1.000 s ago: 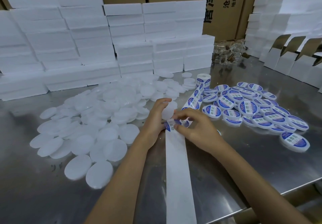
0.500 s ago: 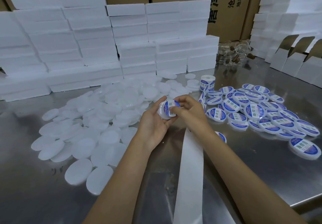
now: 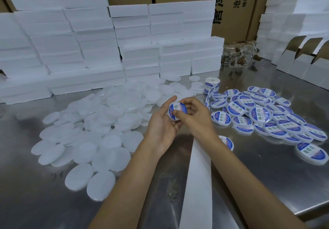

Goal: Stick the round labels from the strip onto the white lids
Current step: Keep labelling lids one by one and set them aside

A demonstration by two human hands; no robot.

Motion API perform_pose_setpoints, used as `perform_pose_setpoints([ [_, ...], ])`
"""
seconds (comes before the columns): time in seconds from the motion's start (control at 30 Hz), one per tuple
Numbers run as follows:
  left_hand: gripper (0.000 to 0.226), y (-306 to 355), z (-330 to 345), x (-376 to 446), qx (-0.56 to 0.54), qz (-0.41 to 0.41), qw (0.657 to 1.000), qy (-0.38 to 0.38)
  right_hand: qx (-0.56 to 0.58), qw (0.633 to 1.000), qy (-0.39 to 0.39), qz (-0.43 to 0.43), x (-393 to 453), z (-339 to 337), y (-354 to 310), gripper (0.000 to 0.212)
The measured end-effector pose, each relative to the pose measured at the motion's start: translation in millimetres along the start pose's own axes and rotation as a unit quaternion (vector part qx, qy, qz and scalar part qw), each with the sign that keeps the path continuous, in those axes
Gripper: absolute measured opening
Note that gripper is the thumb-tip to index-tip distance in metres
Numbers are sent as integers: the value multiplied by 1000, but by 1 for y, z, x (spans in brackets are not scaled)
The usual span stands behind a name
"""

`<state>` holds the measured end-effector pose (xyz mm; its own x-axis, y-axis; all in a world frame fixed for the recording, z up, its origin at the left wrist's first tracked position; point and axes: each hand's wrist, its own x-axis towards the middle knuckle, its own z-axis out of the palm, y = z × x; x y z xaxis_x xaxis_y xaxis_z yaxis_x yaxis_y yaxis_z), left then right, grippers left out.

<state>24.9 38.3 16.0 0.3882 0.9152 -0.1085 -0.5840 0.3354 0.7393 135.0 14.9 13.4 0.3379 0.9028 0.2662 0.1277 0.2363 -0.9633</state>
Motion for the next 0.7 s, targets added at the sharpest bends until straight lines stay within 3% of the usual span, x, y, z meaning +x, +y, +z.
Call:
perform_pose_setpoints([
  [0.23, 34, -2, 3, -2, 19, 13, 1000, -5, -36, 999, 2, -14, 0, -1, 2, 24],
  [0.5, 36, 3, 7, -7, 14, 22, 1000, -10, -137, 984, 31, -110, -7, 3, 4, 28],
  [0.7, 35, 2, 10, -11, 14, 24, 999, -21, -163, 980, 45, -107, -8, 3, 9, 29],
])
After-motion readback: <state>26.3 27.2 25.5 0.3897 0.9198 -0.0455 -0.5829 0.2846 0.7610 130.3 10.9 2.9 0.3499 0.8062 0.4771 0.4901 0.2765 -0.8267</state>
